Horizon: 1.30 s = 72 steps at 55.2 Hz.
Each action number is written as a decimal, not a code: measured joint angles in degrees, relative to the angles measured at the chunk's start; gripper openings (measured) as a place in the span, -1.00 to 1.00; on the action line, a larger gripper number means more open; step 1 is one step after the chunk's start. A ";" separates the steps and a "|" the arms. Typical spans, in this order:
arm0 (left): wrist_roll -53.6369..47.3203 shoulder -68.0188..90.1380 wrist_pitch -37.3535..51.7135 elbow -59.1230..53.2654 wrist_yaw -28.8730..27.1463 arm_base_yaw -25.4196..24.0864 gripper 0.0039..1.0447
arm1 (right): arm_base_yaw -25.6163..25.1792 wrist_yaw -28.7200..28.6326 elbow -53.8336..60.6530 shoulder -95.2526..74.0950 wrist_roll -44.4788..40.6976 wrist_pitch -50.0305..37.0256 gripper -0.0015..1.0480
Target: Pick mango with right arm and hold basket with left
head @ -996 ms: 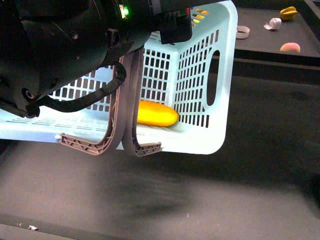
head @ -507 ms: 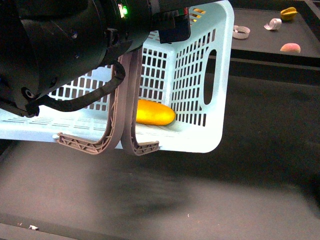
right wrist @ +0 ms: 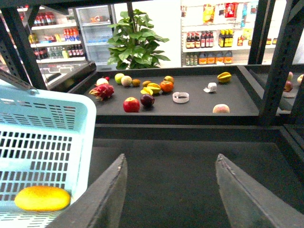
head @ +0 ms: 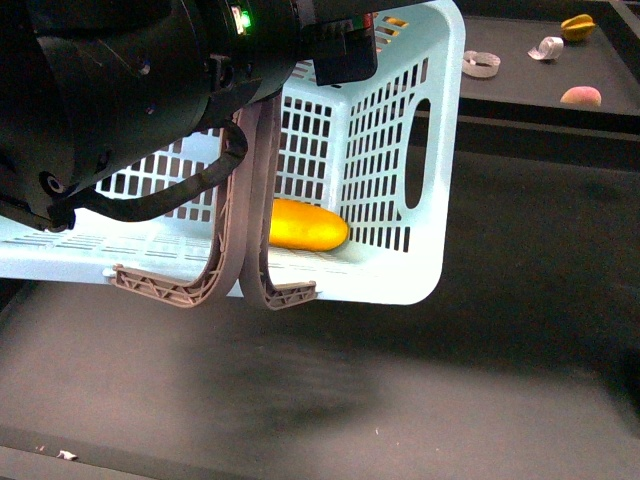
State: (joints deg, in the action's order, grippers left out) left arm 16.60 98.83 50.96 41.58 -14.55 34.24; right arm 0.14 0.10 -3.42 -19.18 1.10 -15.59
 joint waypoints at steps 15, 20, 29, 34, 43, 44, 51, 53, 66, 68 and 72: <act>0.04 0.00 0.00 0.00 0.09 0.00 -0.48 | 0.00 0.00 2.89 5.40 -0.85 1.97 -0.96; 0.07 0.00 0.00 0.00 0.13 0.00 -0.48 | -0.02 0.00 3.13 6.62 -0.87 2.93 -0.96; 0.02 0.00 0.00 0.00 0.02 0.00 -0.48 | -0.02 0.00 3.13 8.96 -0.90 5.11 -0.96; 0.00 0.00 0.00 0.00 0.00 0.00 -0.48 | -0.02 -0.07 3.08 14.84 -0.92 12.94 -0.96; 0.17 0.00 0.00 0.00 -0.04 -0.07 -0.48 | -0.02 -0.15 3.08 18.86 -0.92 15.41 -0.96; 0.15 0.00 0.00 0.00 -0.02 -0.07 -0.48 | -0.02 -0.17 3.08 18.86 -0.92 15.45 -0.96; -0.02 0.00 0.00 0.00 0.13 0.00 -0.48 | -0.02 -0.17 3.08 18.86 -0.92 15.45 -0.96; 0.07 0.00 0.00 0.00 0.13 0.00 -0.48 | -0.02 -0.17 3.08 18.86 -0.92 15.45 -0.96; 0.04 0.00 0.00 0.00 0.11 0.00 -0.48 | -0.02 -0.17 3.08 18.86 -0.92 15.45 -0.96; 0.07 0.00 0.00 0.00 0.09 0.00 -0.48 | -0.02 -0.17 3.08 18.86 -0.92 15.45 -0.96; 0.04 0.00 0.00 0.00 0.09 0.00 -0.48 | -0.02 -0.17 3.08 18.86 -0.92 15.45 -0.96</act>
State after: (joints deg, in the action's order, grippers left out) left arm 16.64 98.83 50.96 41.58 -14.46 34.24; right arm 0.12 -0.08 -0.34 -0.32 0.19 -0.14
